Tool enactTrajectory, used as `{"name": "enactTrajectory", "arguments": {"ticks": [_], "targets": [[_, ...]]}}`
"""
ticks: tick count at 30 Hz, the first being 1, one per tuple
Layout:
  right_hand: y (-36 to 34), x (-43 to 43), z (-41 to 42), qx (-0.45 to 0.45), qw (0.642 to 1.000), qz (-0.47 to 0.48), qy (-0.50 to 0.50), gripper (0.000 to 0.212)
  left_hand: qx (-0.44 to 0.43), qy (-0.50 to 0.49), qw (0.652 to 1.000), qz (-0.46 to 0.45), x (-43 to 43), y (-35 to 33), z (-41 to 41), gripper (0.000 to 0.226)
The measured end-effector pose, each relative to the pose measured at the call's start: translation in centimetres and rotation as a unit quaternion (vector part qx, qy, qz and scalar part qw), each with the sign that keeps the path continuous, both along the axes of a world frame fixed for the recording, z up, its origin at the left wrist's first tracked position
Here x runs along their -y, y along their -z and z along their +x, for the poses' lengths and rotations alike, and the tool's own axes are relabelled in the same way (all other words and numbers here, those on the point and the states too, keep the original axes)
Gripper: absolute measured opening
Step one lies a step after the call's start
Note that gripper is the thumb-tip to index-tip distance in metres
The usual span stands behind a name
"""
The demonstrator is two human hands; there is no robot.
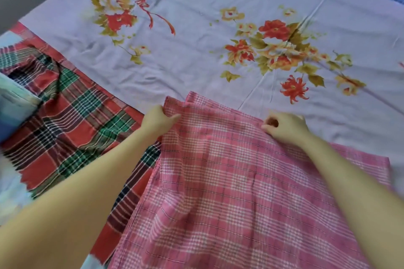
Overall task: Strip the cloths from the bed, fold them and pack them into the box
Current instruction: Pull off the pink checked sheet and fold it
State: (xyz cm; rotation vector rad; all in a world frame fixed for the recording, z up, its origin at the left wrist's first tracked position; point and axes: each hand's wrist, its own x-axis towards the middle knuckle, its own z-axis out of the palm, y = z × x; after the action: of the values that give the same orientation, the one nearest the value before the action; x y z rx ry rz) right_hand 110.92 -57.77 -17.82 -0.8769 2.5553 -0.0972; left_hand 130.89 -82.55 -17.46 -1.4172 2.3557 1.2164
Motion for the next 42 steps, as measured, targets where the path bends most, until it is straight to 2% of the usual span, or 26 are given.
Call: {"name": "enactTrajectory", "arguments": {"ticks": [2,5,6,9,11,13,15,17,19,21,25,28,30,33,36,39,42], "targets": [[-0.2,-0.6,-0.7,-0.023,1.000,0.008,-0.008,0.013,-0.044,-0.005,0.998,-0.053,-0.3,0.0,-0.3,0.019],[-0.4,-1.9,-1.5,-0.112,0.993,-0.010,0.024,0.014,-0.165,-0.019,0.981,-0.105,-0.6,-1.2,-2.3,0.023],[-0.1,-2.2,-1.7,-0.131,0.991,0.012,0.035,0.014,-0.163,0.008,0.981,-0.106,-0.7,-1.2,-3.1,0.026],[0.6,-2.7,-1.4,-0.128,0.987,0.077,0.065,0.014,-0.082,0.072,0.989,-0.095,-1.3,-0.7,-4.5,0.031],[0.7,-2.3,-0.4,-0.153,0.983,0.053,0.088,0.015,-0.080,0.036,0.993,-0.075,-1.4,-0.3,-3.9,0.021],[0.0,-1.5,1.4,-0.205,0.975,0.013,0.081,0.023,-0.077,-0.010,0.993,-0.093,-1.8,-0.8,-1.8,0.034],[-0.9,-0.2,4.1,-0.240,0.969,-0.053,0.030,0.026,-0.079,-0.022,0.988,-0.127,-2.9,-1.5,1.9,0.026],[-2.1,1.4,8.0,-0.227,0.962,-0.141,-0.048,0.025,-0.029,-0.011,0.995,-0.093,-4.6,-1.5,6.6,0.021],[-2.8,3.0,12.9,-0.151,0.955,-0.211,-0.143,0.016,0.063,0.009,0.998,-0.003,-6.9,-1.1,11.8,0.021],[-2.9,4.3,18.0,-0.073,0.942,-0.229,-0.233,0.018,0.123,0.019,0.990,0.067,-9.3,-0.6,16.6,0.020],[-2.3,5.8,24.7,0.007,0.909,-0.202,-0.366,0.028,0.141,0.059,0.980,0.131,-12.8,0.0,21.6,0.020],[-2.2,6.7,26.8,0.032,0.859,-0.109,-0.499,0.035,0.112,0.071,0.971,0.198,-13.9,0.0,22.9,0.024],[-2.1,7.1,27.5,0.039,0.830,-0.063,-0.552,0.028,0.110,0.064,0.961,0.245,-14.2,-0.2,23.6,0.030],[-2.7,7.6,27.4,0.025,0.812,-0.006,-0.583,0.010,0.132,0.076,0.950,0.271,-14.9,-0.2,23.8,0.036],[-3.2,7.8,27.0,0.009,0.787,0.069,-0.614,0.009,0.145,0.067,0.948,0.274,-15.5,-0.5,24.1,0.039],[-3.8,7.4,26.4,-0.025,0.773,0.052,-0.632,0.012,0.150,0.055,0.951,0.264,-15.8,-0.7,24.5,0.043],[-4.7,6.4,25.9,-0.033,0.775,-0.018,-0.630,0.020,0.143,0.066,0.944,0.290,-15.5,-1.0,25.1,0.038]]}}
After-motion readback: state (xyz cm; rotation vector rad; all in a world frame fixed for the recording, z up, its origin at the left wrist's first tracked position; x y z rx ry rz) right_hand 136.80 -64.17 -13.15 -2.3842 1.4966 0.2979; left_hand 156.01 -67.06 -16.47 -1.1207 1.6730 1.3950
